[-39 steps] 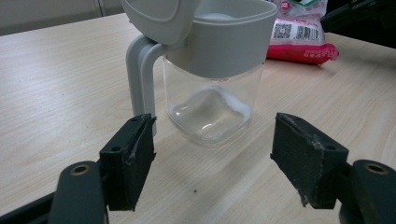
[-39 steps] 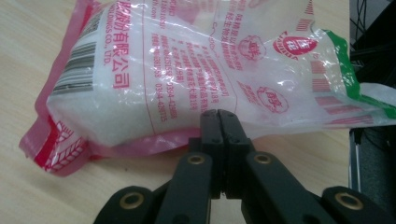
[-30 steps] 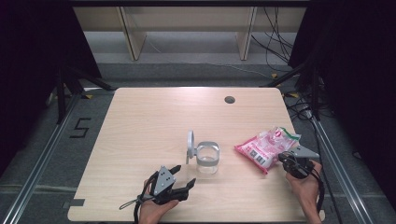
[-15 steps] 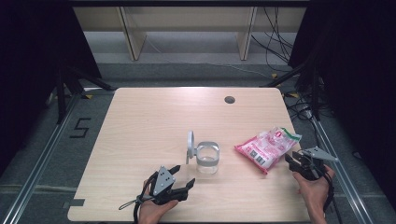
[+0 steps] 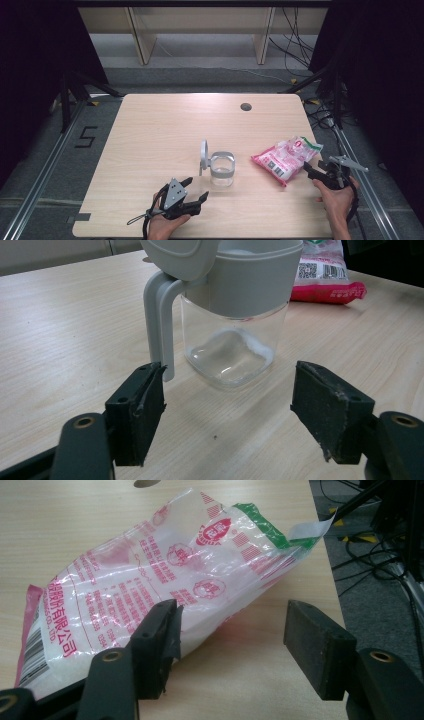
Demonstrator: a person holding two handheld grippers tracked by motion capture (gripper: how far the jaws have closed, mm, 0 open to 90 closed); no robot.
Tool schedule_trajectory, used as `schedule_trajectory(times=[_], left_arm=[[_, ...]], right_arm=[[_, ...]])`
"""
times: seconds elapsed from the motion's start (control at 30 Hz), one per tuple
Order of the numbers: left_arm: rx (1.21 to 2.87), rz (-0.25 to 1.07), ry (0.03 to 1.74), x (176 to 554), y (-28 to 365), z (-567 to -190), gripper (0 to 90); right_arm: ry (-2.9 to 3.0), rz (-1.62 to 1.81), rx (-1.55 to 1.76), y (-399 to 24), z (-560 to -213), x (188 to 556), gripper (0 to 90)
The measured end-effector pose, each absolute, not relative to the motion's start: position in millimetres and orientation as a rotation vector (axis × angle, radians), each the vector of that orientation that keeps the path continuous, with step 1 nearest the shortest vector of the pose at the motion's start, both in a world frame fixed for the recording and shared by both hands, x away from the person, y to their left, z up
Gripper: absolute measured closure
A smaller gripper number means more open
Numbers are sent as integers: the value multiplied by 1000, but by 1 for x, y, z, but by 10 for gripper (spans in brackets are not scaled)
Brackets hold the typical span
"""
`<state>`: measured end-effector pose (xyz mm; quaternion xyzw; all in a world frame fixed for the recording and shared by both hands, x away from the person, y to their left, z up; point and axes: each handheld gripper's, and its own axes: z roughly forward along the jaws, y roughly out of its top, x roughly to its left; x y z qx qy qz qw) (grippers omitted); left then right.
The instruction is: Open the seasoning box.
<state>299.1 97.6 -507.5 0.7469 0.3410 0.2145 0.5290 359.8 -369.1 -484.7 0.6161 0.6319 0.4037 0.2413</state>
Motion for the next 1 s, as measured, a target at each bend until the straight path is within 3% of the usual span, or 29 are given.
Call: schedule_trajectory(times=[0.57, 1.0], left_arm=[[1789, 509, 809, 299, 97, -507, 283], [1786, 511, 813, 299, 97, -505, 283]], right_arm=[[1690, 1170, 1783, -368, -491, 391, 322], [1702, 1165, 1854, -362, -502, 410, 339]])
